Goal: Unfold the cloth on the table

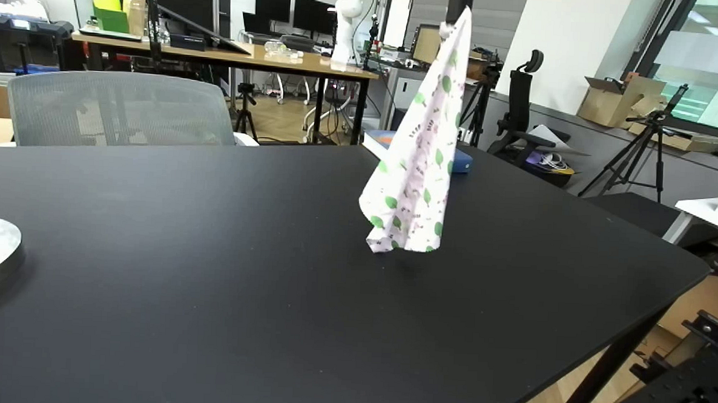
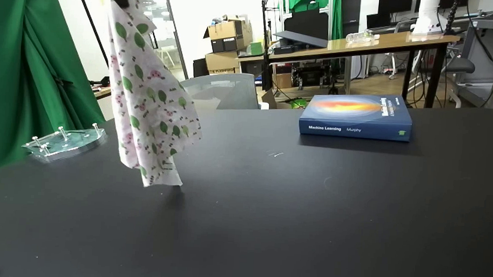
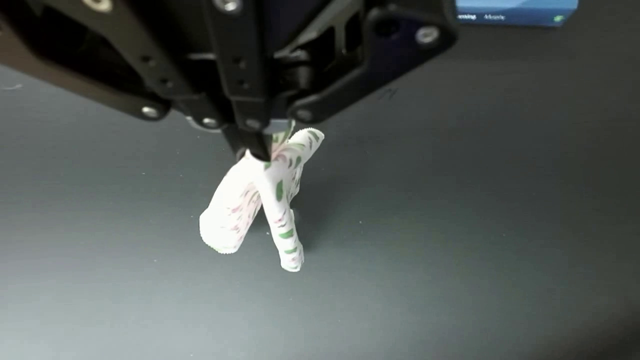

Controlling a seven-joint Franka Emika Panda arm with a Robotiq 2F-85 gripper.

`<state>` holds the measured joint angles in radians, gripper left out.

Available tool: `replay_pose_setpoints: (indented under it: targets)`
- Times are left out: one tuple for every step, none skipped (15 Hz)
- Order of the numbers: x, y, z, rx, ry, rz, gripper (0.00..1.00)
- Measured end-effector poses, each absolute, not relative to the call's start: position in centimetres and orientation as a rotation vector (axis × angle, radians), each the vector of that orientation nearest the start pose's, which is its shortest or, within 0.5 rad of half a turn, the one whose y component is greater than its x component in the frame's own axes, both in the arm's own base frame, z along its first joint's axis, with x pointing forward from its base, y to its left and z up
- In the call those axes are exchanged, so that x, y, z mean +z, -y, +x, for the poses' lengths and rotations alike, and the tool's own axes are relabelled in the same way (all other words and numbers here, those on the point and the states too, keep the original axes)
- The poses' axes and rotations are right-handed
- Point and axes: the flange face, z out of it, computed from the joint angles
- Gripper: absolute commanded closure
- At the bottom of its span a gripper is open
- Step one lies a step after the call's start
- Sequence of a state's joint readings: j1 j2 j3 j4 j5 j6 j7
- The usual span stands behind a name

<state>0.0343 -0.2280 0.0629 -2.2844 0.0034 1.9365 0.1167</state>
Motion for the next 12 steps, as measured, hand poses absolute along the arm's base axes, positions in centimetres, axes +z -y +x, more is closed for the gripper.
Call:
replay_pose_setpoints:
  targets:
    - [42.2,-3.2,46.3,0.221,-0.08,-3.152,1.0]
    - [40.7,-1.8,46.8,0.254,-0.123,-3.143,1.0]
    - [39.2,-0.6,47.3,0.279,-0.163,-3.135,1.0]
    - [37.6,0.6,47.8,0.299,-0.203,-3.126,1.0]
    - [36.1,1.6,48.3,0.315,-0.245,-3.115,1.0]
    - [34.8,2.8,48.9,0.323,-0.298,-3.1,1.0]
    - [33.7,3.9,49.5,0.322,-0.362,-3.085,1.0]
    - [32.8,4.9,50.1,0.305,-0.431,-3.065,1.0]
    - [32.2,6.0,50.6,0.28,-0.5,-3.044,1.0]
    - [31.8,7.0,51.1,0.251,-0.566,-3.02,1.0]
    - [31.6,8.0,51.4,0.222,-0.631,-2.993,1.0]
    - [31.6,8.8,51.8,0.192,-0.694,-2.962,1.0]
